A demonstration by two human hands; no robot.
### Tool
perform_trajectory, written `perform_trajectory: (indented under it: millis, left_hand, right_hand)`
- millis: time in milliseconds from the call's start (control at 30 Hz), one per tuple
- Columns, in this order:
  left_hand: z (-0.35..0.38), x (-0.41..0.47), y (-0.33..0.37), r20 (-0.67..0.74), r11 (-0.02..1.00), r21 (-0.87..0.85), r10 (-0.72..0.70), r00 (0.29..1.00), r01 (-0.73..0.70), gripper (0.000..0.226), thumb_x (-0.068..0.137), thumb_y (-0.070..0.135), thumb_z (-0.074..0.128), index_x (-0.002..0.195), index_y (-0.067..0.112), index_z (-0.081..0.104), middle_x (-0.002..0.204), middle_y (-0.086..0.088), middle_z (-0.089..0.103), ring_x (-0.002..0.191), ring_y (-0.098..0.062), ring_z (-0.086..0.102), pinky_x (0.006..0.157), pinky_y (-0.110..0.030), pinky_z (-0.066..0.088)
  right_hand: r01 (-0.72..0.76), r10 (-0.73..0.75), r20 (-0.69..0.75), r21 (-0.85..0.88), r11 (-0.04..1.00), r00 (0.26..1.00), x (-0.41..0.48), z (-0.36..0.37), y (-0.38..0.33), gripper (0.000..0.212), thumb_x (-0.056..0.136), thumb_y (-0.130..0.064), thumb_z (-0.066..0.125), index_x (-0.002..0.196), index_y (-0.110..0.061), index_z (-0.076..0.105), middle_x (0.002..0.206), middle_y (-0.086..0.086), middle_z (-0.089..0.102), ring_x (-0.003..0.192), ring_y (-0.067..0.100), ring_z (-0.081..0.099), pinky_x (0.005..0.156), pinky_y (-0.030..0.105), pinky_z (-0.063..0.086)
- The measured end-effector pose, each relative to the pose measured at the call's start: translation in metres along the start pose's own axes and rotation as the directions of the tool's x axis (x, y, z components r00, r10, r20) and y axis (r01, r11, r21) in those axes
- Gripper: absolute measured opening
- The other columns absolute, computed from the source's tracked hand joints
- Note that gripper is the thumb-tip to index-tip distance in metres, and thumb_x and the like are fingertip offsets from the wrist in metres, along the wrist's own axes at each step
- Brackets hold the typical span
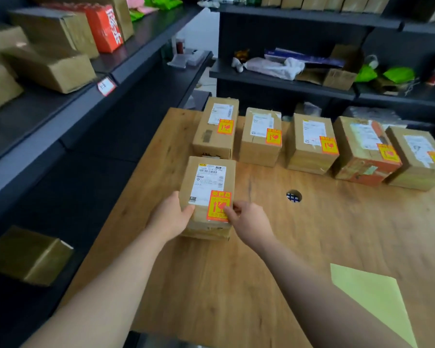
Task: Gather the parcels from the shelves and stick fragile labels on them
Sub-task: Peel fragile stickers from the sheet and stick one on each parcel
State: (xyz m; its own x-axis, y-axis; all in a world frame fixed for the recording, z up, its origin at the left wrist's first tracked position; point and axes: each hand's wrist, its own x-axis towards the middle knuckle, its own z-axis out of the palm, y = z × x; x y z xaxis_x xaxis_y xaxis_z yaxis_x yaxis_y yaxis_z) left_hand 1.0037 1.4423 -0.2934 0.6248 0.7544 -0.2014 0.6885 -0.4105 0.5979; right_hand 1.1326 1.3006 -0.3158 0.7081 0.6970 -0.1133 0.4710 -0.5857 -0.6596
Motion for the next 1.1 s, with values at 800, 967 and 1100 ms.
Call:
perform_trajectory:
  millis: [800,967,1100]
  left_hand:
    - [0.004,0.048,-0.017,0.059,0.956,0.278,0.082,0.995,-0.095,0.054,0.095,0.039,0.044,0.138,0.008,0.034,0.131,-0.009,0.052,0.115,-0.028,0.053,0.086,-0.036,0.047]
    - [0.005,0.041,0.0,-0.044,0.893,0.418,0.201,0.979,-0.164,0.035,0.094,0.03,0.046,0.125,0.013,0.047,0.124,-0.003,0.054,0.108,-0.025,0.05,0.08,-0.035,0.044]
    - [0.012,0.031,0.028,-0.118,0.854,0.465,0.32,0.94,-0.233,0.023,0.095,0.027,0.043,0.106,0.013,0.057,0.111,-0.003,0.059,0.096,-0.024,0.051,0.075,-0.034,0.04]
  right_hand:
    - [-0.102,0.113,0.039,-0.206,0.973,0.993,0.034,0.024,-0.016,0.038,0.096,-0.049,0.042,0.101,-0.017,0.062,0.09,0.0,0.065,0.079,0.017,0.062,0.069,0.035,0.055]
    - [-0.027,0.047,0.064,-0.289,0.957,0.997,0.031,-0.001,-0.013,0.037,0.097,-0.043,0.043,0.114,-0.015,0.061,0.105,0.005,0.067,0.092,0.023,0.063,0.075,0.034,0.055]
    - [0.028,0.005,0.08,-0.398,0.917,0.997,0.031,-0.034,0.001,0.035,0.095,-0.038,0.046,0.118,-0.016,0.061,0.113,0.005,0.065,0.1,0.025,0.062,0.083,0.04,0.055]
